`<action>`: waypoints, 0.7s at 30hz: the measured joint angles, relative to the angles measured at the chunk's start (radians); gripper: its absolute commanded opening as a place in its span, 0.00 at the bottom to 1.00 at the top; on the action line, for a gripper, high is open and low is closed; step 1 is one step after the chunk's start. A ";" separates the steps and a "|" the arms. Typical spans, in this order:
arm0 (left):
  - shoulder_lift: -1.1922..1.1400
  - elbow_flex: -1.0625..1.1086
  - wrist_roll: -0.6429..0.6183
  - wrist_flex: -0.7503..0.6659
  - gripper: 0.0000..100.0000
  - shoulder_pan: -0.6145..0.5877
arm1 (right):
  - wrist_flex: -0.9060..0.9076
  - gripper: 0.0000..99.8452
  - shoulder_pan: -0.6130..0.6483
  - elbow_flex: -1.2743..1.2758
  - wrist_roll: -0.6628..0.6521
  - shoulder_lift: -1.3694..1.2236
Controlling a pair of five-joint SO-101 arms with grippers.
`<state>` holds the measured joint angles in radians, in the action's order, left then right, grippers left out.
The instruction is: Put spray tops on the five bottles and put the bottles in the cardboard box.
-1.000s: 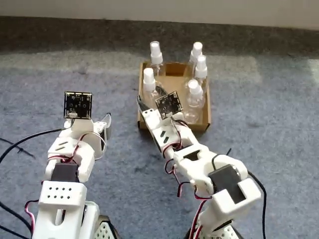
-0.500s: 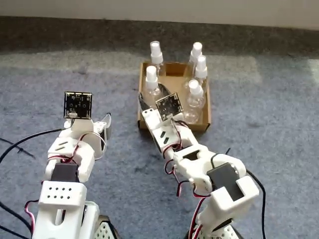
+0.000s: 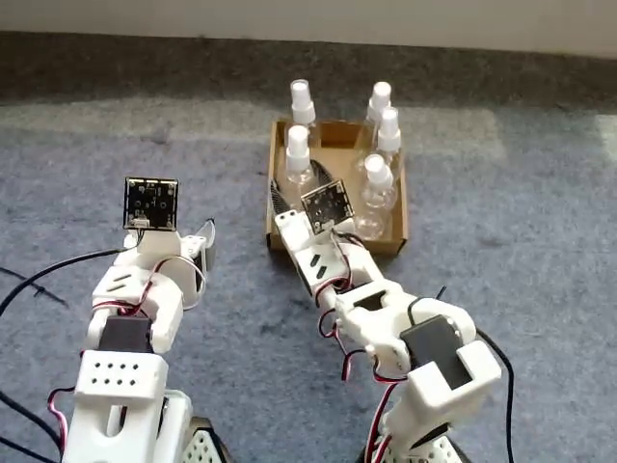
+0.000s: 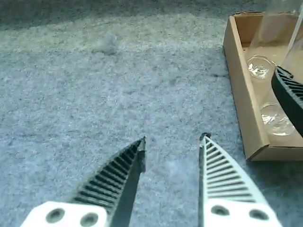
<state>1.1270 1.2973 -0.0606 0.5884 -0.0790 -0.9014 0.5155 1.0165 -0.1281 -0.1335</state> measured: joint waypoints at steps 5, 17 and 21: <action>0.000 0.000 0.000 0.000 0.18 0.000 | 0.000 0.26 0.000 0.000 -0.037 0.000; 0.000 0.000 0.000 0.000 0.18 0.000 | -0.002 0.26 0.002 0.000 -0.054 0.000; 0.000 0.000 0.000 0.000 0.18 0.000 | -0.002 0.26 0.002 0.000 -0.054 0.000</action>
<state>1.1270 1.2973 -0.0606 0.5884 -0.0790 -0.9030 0.5171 1.0165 -0.1818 -0.1335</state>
